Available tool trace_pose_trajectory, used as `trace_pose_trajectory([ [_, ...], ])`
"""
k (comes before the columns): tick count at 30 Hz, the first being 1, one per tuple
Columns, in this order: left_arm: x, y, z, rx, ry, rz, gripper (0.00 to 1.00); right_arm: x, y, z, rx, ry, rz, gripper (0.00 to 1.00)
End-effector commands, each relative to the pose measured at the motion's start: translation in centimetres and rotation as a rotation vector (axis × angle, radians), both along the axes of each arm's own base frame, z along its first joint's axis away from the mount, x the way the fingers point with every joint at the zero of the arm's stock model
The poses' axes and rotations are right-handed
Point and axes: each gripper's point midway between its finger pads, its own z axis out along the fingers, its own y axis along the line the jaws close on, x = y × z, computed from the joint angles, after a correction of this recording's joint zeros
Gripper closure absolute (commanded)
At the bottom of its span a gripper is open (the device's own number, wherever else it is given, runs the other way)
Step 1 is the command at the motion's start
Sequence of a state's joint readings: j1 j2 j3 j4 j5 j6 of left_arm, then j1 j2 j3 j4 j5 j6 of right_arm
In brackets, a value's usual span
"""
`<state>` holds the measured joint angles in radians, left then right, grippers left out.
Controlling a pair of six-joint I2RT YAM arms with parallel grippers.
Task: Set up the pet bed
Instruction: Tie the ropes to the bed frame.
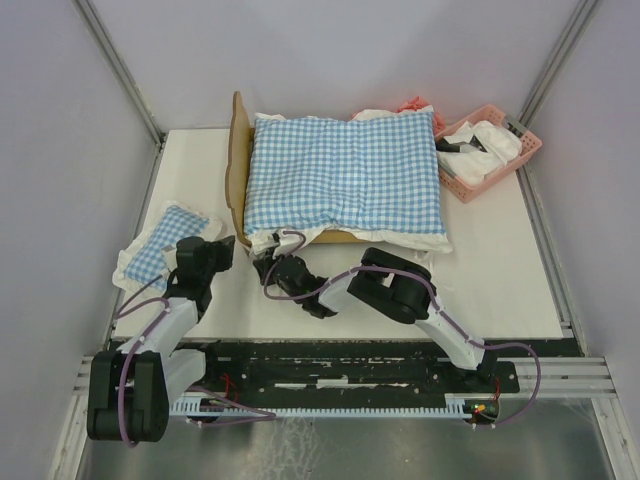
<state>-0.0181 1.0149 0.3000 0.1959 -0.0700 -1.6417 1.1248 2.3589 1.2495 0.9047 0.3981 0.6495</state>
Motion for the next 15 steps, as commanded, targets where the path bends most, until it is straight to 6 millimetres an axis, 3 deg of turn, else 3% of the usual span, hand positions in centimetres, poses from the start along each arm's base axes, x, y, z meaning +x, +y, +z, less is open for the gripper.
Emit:
trace_pose_trajectory([
  [1,1.7,0.3,3.1,0.047,-0.104,0.002,0.97,-0.1,-0.7,-0.1,-0.023,0.009,-0.005,0.98],
  [8,2.2,0.6,5.5,0.11,-0.182,-0.006,0.97,0.7,-2.3,0.8,-0.069,-0.045,-0.045,0.98],
  [15,2.0,1.7,8.7,0.259,-0.301,0.007,0.97,3.1,-3.6,1.8,-0.115,-0.096,-0.052,0.98],
])
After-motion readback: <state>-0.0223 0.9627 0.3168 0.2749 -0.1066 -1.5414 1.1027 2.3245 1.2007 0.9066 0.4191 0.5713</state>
